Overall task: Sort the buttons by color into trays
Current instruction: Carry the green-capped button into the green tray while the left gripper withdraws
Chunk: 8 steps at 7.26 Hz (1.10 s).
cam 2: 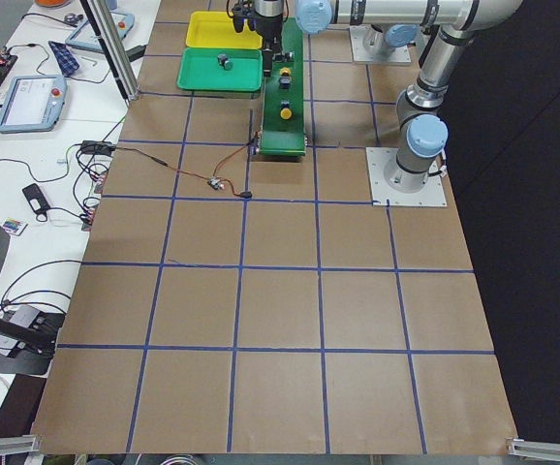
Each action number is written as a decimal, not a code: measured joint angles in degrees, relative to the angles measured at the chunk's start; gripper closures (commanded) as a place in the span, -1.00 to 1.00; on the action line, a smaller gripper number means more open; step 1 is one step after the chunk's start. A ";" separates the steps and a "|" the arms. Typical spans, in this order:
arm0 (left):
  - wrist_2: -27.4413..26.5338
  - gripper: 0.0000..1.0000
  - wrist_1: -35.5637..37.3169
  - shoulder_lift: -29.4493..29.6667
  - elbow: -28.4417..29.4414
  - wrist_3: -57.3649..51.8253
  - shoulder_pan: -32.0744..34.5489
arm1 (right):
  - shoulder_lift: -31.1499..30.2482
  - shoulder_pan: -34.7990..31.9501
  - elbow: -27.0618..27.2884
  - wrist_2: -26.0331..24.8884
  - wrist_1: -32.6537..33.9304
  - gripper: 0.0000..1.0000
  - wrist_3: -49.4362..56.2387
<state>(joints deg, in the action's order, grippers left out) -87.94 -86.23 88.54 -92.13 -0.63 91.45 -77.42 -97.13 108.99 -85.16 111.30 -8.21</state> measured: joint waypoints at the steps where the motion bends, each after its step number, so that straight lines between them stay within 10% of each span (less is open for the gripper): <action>1: -0.19 -1.00 -2.72 0.12 2.52 -1.40 -1.92 | -0.34 0.39 -1.44 0.01 0.05 1.00 -0.01; 4: -0.26 -1.00 -10.55 1.76 7.66 -2.20 -5.05 | 4.50 0.86 -10.65 0.24 3.85 0.92 -1.63; 5: -0.24 -1.00 -10.75 1.88 7.63 -2.12 -5.17 | 8.54 0.86 -14.45 0.32 6.20 -0.57 -2.22; 6: -0.20 -1.00 -10.72 1.97 7.61 -2.03 -5.20 | 12.16 0.84 -17.32 0.53 8.45 -1.00 -2.47; 8: -0.12 -1.00 -10.64 2.04 7.63 -1.94 -5.23 | 15.36 0.88 -19.12 0.24 12.73 -1.00 -2.53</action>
<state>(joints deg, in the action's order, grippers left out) -88.06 -96.87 90.59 -84.50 -2.57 86.23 -62.06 -96.25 89.87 -84.92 124.03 -10.74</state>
